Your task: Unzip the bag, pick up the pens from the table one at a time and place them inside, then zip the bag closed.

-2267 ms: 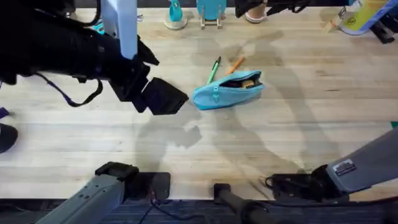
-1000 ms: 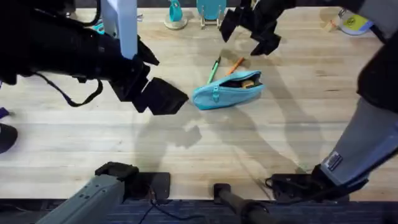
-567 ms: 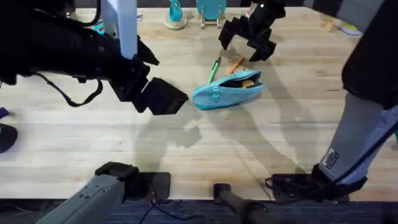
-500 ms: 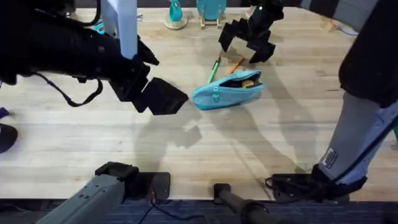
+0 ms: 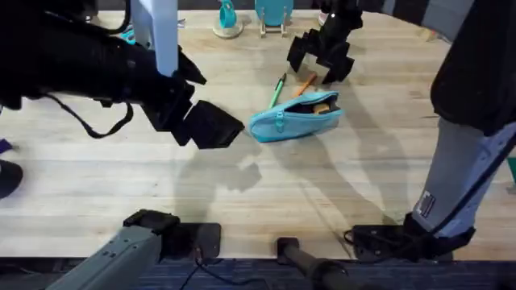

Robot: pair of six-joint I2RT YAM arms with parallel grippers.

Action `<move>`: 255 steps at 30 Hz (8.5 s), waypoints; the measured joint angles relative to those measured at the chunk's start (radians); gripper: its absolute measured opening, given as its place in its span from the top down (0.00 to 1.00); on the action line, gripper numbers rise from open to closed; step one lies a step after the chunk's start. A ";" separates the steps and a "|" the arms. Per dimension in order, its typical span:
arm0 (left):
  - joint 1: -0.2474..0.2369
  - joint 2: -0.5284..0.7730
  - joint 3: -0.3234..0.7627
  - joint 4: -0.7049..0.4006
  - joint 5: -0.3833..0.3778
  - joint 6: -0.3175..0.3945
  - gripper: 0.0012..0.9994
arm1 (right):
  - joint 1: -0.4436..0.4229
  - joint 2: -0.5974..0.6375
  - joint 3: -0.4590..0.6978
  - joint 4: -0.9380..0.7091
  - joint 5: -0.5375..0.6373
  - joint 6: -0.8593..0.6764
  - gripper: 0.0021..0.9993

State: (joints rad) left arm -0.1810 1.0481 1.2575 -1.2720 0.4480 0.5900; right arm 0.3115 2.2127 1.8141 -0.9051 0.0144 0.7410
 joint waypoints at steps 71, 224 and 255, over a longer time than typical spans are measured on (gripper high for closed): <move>0.000 0.000 0.000 0.000 0.000 0.000 0.00 | 0.008 0.104 0.747 -0.476 0.102 -0.065 0.97; 0.000 0.000 0.000 0.000 0.000 0.000 0.00 | 0.134 -0.706 -0.587 -0.038 0.124 0.858 0.97; 0.000 0.000 0.000 0.000 0.000 0.000 0.00 | 0.216 -0.605 -0.587 0.073 0.067 0.852 0.01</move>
State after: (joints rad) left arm -0.1810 1.0481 1.2575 -1.2720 0.4480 0.5900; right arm 0.5275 1.6077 1.2274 -0.8323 0.0811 1.5930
